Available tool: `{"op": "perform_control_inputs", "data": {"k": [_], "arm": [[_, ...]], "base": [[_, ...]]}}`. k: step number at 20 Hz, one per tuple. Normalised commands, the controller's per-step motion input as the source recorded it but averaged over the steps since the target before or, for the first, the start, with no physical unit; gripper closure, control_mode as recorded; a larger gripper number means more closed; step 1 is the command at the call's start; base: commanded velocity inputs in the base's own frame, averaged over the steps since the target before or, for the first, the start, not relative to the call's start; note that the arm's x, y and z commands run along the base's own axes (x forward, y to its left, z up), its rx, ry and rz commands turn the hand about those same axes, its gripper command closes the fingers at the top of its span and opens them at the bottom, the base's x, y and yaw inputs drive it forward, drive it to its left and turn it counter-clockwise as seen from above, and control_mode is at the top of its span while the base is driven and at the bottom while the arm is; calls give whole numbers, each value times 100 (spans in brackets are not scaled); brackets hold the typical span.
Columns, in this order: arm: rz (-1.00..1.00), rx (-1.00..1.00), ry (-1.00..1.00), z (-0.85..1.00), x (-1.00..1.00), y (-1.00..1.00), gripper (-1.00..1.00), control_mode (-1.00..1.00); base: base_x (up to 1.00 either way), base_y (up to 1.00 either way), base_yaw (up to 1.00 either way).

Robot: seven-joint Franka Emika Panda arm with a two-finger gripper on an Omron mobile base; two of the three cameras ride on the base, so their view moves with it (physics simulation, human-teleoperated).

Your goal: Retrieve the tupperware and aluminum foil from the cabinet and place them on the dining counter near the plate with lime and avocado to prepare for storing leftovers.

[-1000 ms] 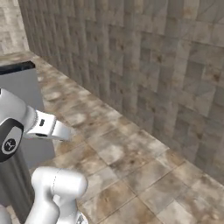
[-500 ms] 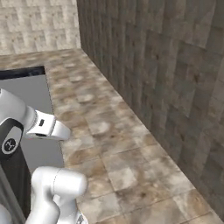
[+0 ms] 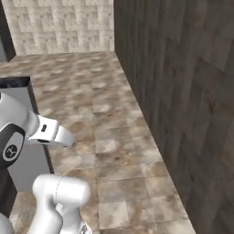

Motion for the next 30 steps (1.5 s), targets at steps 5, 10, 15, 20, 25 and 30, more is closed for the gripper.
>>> {"op": "perform_control_inputs", "data": {"k": [5,10,15,20,25,30], "arm": [[0,0,0,0,0,0,-100,100],[0,0,0,0,0,0,-100,100],[0,0,0,0,0,0,-100,100],[0,0,0,0,0,0,-100,100],[0,0,0,0,0,0,-100,100],[0,0,0,0,0,0,-100,100]], "base": [[100,-57,37],[100,-42,37],[100,-34,36],[100,-32,36],[100,-33,35],[100,-21,37]]}}
